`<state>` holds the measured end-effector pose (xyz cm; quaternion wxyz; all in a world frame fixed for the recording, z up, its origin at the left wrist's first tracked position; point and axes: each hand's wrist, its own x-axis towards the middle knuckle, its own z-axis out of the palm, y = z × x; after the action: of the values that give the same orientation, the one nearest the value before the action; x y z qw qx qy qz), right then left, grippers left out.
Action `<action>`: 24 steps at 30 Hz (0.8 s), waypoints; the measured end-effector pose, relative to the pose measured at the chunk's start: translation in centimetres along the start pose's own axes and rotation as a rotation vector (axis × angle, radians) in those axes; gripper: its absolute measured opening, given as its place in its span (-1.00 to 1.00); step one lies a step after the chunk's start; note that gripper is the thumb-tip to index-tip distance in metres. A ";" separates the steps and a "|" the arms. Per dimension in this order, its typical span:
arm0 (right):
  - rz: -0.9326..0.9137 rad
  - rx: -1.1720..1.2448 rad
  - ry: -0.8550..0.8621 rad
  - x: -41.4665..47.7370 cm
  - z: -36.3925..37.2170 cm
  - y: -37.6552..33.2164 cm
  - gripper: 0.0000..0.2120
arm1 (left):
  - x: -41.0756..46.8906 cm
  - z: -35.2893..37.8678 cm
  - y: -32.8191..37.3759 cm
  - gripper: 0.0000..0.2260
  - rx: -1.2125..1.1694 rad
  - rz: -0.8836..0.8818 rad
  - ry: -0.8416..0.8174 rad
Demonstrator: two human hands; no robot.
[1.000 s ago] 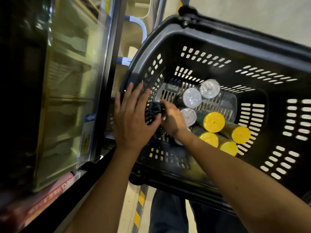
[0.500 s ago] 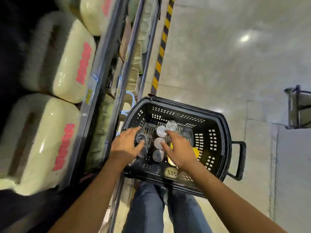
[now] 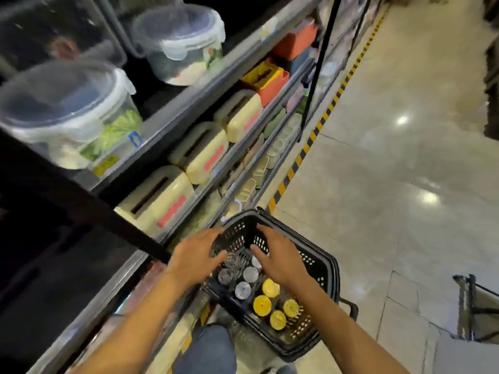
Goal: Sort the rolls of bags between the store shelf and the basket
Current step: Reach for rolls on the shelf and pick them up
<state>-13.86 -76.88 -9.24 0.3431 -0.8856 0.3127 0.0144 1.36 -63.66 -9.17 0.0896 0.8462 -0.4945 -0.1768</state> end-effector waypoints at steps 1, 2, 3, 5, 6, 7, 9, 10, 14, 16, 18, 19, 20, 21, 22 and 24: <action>-0.056 -0.013 -0.024 -0.5 -0.2 -0.5 -0.46 | -1.8 -0.3 0.4 -0.49 -0.007 -0.051 0.043; -0.110 -0.023 -0.048 -1.0 -0.4 -1.2 -0.46 | -3.7 -0.6 0.7 -0.49 -0.013 -0.104 0.084; -0.162 -0.035 -0.071 -1.6 -0.4 -1.9 -0.46 | -5.7 -0.8 1.0 -0.49 -0.016 -0.155 0.117; -0.265 -0.049 -0.123 -3.0 -0.2 -3.8 -0.46 | -9.9 -1.0 1.3 -0.49 -0.024 -0.273 0.160; -0.319 -0.048 -0.151 -3.7 0.1 -4.8 -0.47 | -12.0 -1.2 1.4 -0.49 -0.032 -0.337 0.177; -0.376 -0.055 -0.184 -4.4 0.5 -5.8 -0.47 | -14.1 -1.5 1.5 -0.48 -0.038 -0.401 0.204; -0.478 -0.075 -0.240 -5.8 1.6 -8.2 -0.47 | -18.3 -2.2 1.5 -0.43 -0.050 -0.518 0.254; -0.519 -0.075 -0.267 -6.5 2.2 -9.5 -0.47 | -20.5 -2.4 1.3 -0.42 -0.054 -0.572 0.271; -0.669 -0.070 -0.390 -9.0 5.0 -15.2 -0.48 | -28.3 -2.9 -0.4 -0.47 -0.076 -0.771 0.407; -0.768 -0.089 -0.441 -9.9 6.9 -17.9 -0.48 | -31.8 -3.1 -1.4 -0.50 -0.116 -0.878 0.485; -0.825 -0.111 -0.483 -10.6 8.9 -20.6 -0.48 | -35.3 -3.0 -2.8 -0.50 -0.126 -0.966 0.517; -0.834 -0.118 -0.506 -10.8 10.1 -21.9 -0.48 | -37.0 -2.9 -3.6 -0.49 -0.129 -1.004 0.533; -0.841 -0.117 -0.522 -11.0 11.3 -23.2 -0.47 | -38.7 -2.7 -4.7 -0.49 -0.140 -1.038 0.549; -0.839 -0.117 -0.535 -11.1 12.6 -24.4 -0.47 | -40.2 -2.5 -5.8 -0.49 -0.155 -1.065 0.574; -0.843 -0.113 -0.543 -11.2 13.9 -25.6 -0.47 | -41.7 -2.3 -7.0 -0.50 -0.175 -1.091 0.597; -0.826 -0.102 -0.554 -11.3 16.6 -28.2 -0.48 | -44.2 -2.1 -9.8 -0.50 -0.209 -1.136 0.631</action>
<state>-3.93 -44.42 -2.35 0.3466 -0.9140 -0.1680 0.1273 -9.72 -20.48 -1.11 0.2045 0.9737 0.0991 0.0131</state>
